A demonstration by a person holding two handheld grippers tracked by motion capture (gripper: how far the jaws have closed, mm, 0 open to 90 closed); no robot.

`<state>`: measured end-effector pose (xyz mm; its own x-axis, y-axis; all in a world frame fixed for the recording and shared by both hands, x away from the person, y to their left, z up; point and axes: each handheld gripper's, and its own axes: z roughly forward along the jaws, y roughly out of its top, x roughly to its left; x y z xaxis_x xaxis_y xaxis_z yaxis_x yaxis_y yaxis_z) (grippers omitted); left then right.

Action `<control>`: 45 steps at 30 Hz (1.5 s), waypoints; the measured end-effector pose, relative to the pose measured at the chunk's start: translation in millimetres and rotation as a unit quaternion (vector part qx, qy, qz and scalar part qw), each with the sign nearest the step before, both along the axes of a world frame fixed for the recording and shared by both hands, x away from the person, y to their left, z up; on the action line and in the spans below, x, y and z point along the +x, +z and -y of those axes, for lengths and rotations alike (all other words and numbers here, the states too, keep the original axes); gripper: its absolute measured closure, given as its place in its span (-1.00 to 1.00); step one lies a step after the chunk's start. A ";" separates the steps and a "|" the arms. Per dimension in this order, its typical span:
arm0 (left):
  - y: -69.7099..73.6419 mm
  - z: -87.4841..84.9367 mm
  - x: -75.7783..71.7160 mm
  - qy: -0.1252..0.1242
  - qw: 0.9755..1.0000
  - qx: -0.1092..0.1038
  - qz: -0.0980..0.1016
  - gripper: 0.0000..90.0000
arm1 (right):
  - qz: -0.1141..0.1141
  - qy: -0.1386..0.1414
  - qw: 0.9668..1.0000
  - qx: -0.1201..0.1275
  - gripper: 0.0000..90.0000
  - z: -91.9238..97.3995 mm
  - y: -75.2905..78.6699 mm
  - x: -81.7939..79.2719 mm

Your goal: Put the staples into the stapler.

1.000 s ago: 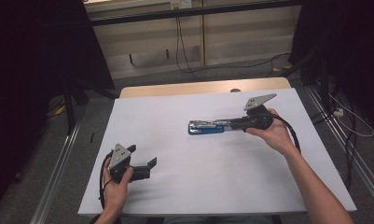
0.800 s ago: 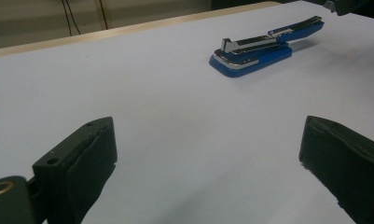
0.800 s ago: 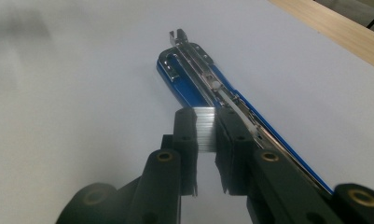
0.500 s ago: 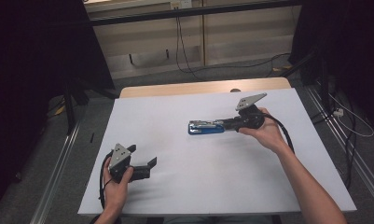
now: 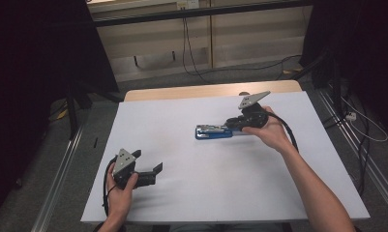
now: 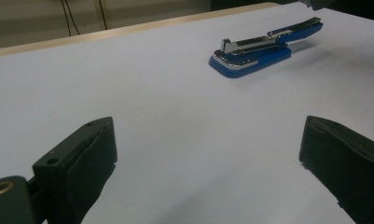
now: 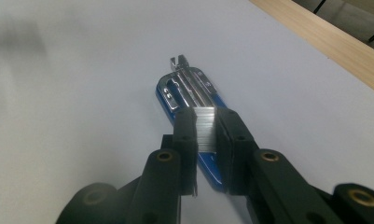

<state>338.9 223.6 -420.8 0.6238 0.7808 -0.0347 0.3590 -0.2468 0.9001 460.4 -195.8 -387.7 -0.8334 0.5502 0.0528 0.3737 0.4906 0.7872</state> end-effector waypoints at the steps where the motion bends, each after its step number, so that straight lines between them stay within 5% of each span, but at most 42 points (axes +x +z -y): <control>1: 0.0 0.2 -0.2 0.000 1.000 0.000 0.000 -0.91 | 0.000 0.000 1.000 0.001 0.77 -1.1 0.4 0.8; 32: 0.2 -1.2 0.4 -0.001 1.000 0.000 0.000 -0.91 | 0.014 0.007 1.000 -0.009 0.76 -42.1 8.5 29.1; 45: -0.2 -1.7 0.5 0.002 1.000 -0.002 -0.003 -0.91 | -0.008 0.022 1.000 -0.019 0.77 -54.9 6.7 39.3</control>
